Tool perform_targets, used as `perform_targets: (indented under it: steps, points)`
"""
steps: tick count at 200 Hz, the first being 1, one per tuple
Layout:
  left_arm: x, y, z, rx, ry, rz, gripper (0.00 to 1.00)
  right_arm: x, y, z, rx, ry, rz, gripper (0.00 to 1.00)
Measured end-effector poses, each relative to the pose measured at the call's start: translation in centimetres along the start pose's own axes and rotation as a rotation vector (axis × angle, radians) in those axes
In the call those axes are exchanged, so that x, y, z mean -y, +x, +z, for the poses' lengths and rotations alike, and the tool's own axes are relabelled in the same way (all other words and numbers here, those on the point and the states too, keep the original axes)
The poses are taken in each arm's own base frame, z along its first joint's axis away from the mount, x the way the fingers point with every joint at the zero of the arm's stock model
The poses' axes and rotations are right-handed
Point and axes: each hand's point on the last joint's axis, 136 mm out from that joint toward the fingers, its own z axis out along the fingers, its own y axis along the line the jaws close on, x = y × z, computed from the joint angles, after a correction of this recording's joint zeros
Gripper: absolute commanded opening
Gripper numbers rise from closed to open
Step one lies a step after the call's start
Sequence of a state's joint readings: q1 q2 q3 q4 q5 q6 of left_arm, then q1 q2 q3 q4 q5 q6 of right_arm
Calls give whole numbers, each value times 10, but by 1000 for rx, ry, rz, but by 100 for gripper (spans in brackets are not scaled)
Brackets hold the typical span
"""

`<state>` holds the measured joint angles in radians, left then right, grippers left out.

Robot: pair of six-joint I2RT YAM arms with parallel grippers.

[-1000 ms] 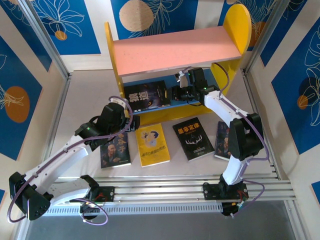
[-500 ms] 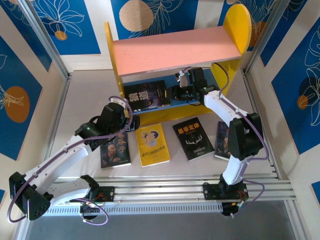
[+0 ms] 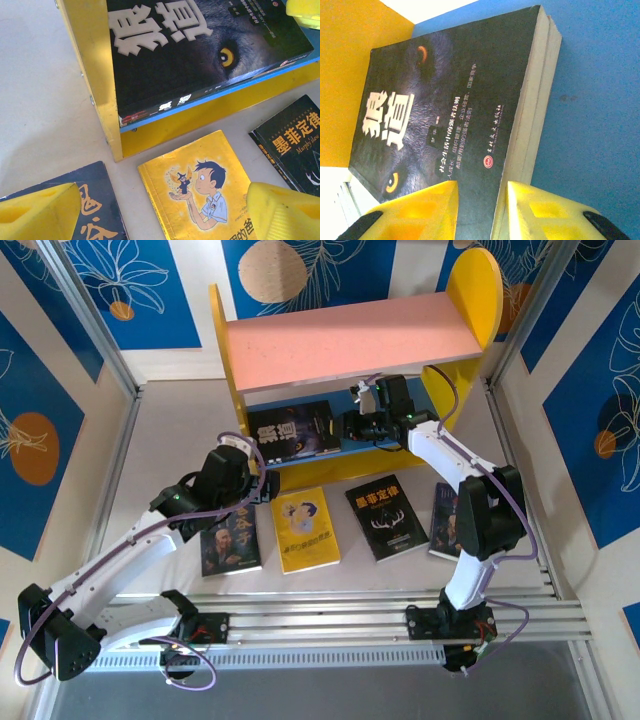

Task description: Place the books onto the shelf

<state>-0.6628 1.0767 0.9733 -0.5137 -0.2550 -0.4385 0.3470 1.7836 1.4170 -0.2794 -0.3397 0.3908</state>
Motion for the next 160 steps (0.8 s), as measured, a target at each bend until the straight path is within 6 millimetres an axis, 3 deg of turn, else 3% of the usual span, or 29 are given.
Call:
perform_targets:
  steps: [73, 119, 160]
  points:
    - [0, 0, 0, 0, 0, 0, 86, 0, -2, 1, 2, -1, 2, 32]
    - [-4, -1, -3, 6, -17, 0, 87, 0, -2, 1, 3, -2, -2, 48]
    - [-16, -1, -11, -8, -80, 8, 88, 1, -8, -11, 31, 18, -24, 53]
